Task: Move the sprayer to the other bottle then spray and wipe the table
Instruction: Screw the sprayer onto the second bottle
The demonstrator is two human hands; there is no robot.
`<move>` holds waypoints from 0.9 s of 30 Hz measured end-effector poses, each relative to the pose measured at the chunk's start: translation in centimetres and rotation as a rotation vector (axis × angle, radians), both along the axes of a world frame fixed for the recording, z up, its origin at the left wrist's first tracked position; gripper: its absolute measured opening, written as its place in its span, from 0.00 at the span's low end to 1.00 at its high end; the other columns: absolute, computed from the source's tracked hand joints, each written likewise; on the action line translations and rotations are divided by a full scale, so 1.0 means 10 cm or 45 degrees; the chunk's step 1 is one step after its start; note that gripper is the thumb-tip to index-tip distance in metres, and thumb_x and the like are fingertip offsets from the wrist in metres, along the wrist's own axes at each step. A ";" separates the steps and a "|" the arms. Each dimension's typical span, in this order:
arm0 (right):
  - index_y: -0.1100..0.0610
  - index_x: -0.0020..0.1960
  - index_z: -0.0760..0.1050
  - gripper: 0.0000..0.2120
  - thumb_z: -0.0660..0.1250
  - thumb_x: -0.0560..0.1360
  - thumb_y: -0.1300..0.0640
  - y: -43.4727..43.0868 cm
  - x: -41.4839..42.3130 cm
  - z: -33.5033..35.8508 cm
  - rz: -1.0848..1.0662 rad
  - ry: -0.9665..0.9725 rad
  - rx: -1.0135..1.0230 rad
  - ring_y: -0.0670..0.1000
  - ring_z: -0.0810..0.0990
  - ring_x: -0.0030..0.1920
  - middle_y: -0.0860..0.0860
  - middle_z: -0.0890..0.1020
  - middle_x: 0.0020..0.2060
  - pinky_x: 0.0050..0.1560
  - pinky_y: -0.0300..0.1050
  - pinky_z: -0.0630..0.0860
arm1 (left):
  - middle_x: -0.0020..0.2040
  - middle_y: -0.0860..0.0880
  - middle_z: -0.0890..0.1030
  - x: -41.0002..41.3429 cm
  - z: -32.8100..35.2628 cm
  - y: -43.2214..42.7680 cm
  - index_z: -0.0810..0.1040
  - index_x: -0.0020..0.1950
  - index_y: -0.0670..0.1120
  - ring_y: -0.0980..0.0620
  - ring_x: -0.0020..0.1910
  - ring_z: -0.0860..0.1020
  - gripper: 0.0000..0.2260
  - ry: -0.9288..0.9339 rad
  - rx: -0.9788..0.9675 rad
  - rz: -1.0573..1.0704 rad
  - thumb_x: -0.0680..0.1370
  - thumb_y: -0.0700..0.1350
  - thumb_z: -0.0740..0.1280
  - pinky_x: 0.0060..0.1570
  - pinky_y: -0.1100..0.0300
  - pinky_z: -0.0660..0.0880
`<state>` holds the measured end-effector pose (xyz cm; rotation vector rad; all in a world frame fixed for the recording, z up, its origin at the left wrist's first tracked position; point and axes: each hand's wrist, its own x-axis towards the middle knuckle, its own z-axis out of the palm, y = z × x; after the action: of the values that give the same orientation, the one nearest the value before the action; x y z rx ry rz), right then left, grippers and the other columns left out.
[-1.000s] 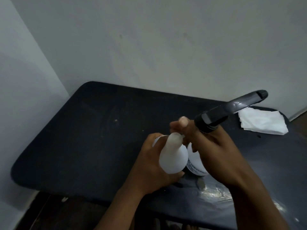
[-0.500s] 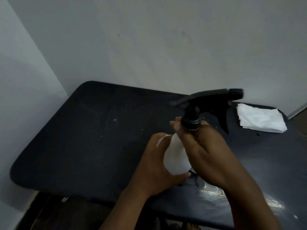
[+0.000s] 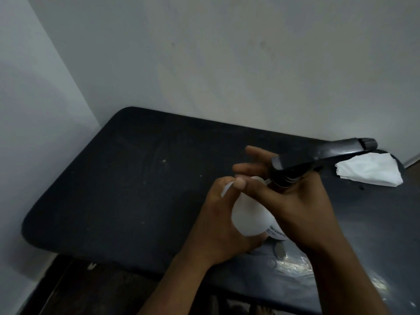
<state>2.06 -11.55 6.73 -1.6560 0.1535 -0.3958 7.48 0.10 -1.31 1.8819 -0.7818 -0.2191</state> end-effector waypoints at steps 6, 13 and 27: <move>0.49 0.66 0.69 0.34 0.71 0.66 0.35 0.04 0.04 -0.02 0.162 -0.126 0.173 0.52 0.84 0.53 0.54 0.86 0.52 0.56 0.46 0.79 | 0.62 0.59 0.69 0.00 0.04 0.03 0.65 0.63 0.67 0.62 0.58 0.73 0.36 -0.001 -0.079 0.011 0.61 0.54 0.80 0.48 0.67 0.77; 0.51 0.59 0.73 0.13 0.63 0.75 0.52 0.11 0.09 -0.26 -0.046 -0.118 0.025 0.41 0.81 0.53 0.43 0.82 0.51 0.54 0.35 0.75 | 0.62 0.61 0.67 0.04 -0.03 0.04 0.66 0.59 0.68 0.66 0.57 0.72 0.32 0.000 0.006 0.030 0.60 0.60 0.77 0.46 0.70 0.76; 0.34 0.49 0.72 0.09 0.62 0.77 0.51 0.29 0.25 -0.61 0.013 0.135 -0.292 0.29 0.77 0.50 0.24 0.78 0.47 0.46 0.21 0.70 | 0.62 0.56 0.72 0.15 -0.39 0.08 0.70 0.65 0.57 0.62 0.57 0.76 0.27 0.064 0.150 0.186 0.67 0.61 0.67 0.49 0.68 0.77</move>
<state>4.59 -8.69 0.59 -1.9044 0.1842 -0.3271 8.93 0.89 -5.16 2.0273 -0.6055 -0.2234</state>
